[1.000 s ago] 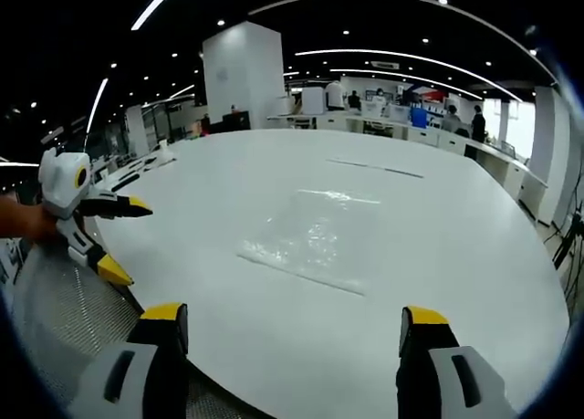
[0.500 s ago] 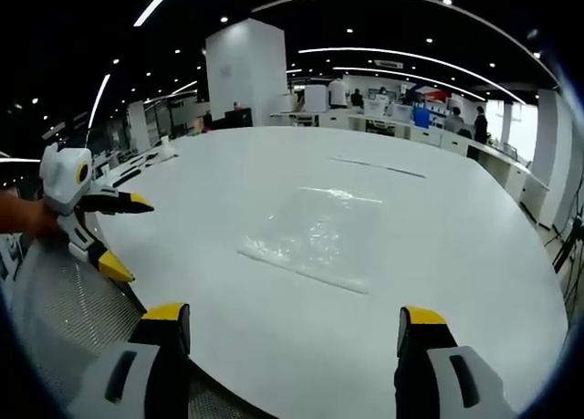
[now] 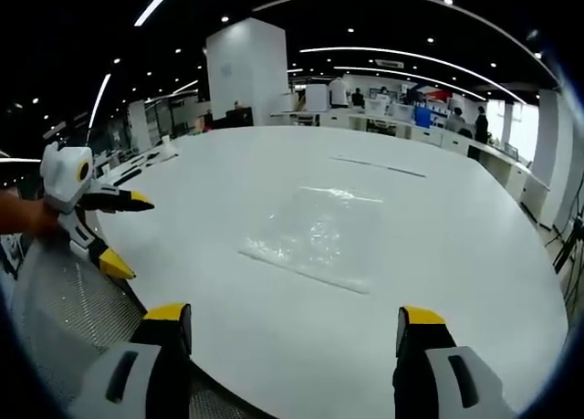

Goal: Open the resealable bag by pulling the two sides of the seal apart until the entire bag opening is separated and visibly accessible.

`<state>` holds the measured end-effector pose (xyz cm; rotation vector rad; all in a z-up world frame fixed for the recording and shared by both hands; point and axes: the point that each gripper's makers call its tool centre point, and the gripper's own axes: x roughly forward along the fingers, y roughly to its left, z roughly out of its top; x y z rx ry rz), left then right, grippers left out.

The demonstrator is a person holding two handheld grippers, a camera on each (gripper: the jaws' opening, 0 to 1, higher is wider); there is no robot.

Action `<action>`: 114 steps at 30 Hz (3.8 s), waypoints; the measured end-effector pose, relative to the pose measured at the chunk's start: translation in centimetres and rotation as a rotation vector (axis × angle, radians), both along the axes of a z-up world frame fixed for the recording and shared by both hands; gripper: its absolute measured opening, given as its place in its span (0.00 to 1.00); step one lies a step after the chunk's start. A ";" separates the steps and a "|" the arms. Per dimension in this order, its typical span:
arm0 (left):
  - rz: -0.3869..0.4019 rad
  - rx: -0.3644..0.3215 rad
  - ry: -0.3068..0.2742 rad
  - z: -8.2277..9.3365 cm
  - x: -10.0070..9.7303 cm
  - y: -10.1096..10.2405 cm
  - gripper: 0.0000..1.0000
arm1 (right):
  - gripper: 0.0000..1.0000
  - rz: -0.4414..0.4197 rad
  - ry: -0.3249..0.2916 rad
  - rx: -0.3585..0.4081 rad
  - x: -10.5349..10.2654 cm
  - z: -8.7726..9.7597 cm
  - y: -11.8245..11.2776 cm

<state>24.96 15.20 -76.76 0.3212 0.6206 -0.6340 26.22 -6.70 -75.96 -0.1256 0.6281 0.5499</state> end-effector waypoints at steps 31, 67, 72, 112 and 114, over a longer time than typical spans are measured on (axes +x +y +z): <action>-0.044 -0.019 0.096 0.2 -0.6 -0.5 0.81 | 0.77 0.187 0.036 -0.032 0.8 -0.2 1.6; -0.048 -0.111 0.054 2.5 2.0 -2.0 0.93 | 0.28 0.327 0.114 -0.195 6.8 -4.0 1.5; -0.058 -0.099 0.046 2.5 2.1 -2.1 0.98 | 0.26 0.324 0.143 -0.207 6.9 -4.6 1.4; -0.141 -0.044 0.061 2.1 2.1 -3.4 0.97 | 0.00 0.699 0.124 -0.474 5.7 -5.8 2.7; -0.142 -0.042 0.061 2.1 2.1 -3.4 0.97 | 0.00 0.699 0.121 -0.467 5.7 -5.8 2.6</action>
